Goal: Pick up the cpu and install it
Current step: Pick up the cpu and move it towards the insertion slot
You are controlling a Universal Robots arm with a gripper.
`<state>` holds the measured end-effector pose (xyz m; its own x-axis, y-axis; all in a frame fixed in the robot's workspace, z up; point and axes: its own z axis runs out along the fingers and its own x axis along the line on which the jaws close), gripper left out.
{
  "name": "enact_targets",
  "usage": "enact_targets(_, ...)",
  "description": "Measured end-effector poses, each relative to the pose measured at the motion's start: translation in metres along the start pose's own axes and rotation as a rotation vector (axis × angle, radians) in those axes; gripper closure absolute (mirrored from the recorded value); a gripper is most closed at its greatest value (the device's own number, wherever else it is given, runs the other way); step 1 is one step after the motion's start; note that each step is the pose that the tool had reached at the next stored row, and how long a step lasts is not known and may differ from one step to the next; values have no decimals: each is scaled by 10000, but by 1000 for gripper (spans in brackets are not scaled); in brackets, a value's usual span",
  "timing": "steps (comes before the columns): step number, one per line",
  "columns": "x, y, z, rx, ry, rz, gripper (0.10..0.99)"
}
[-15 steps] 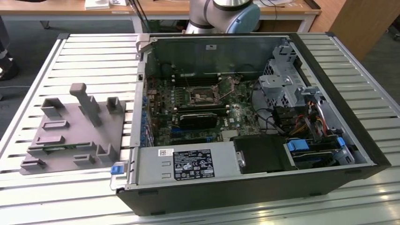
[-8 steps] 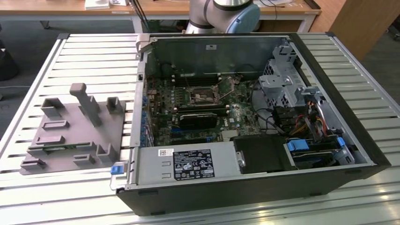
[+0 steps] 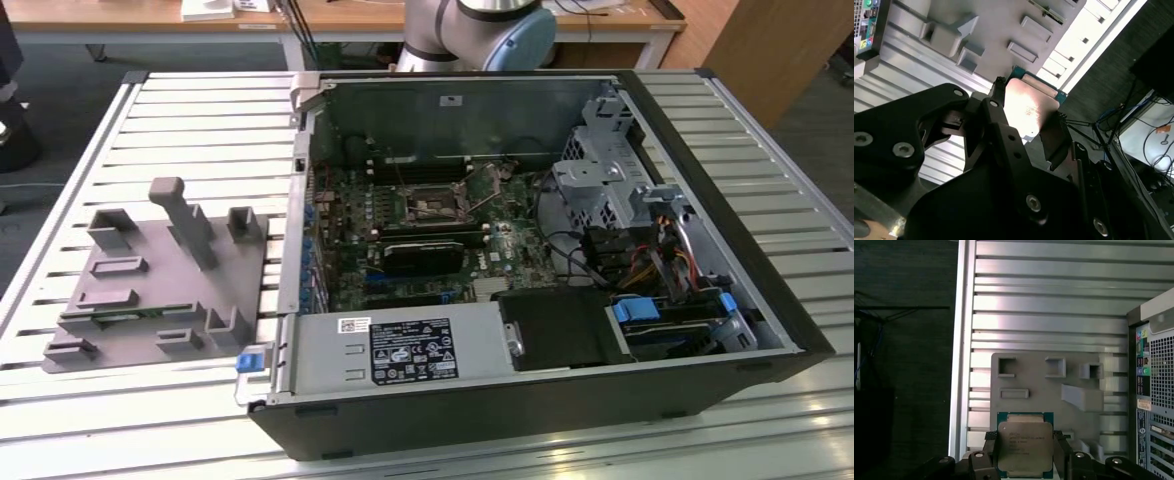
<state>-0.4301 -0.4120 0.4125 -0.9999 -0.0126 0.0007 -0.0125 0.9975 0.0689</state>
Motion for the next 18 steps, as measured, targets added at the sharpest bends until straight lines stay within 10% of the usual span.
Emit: enact_targets(18, -453, -5, -1, 0, 1, 1, 553)
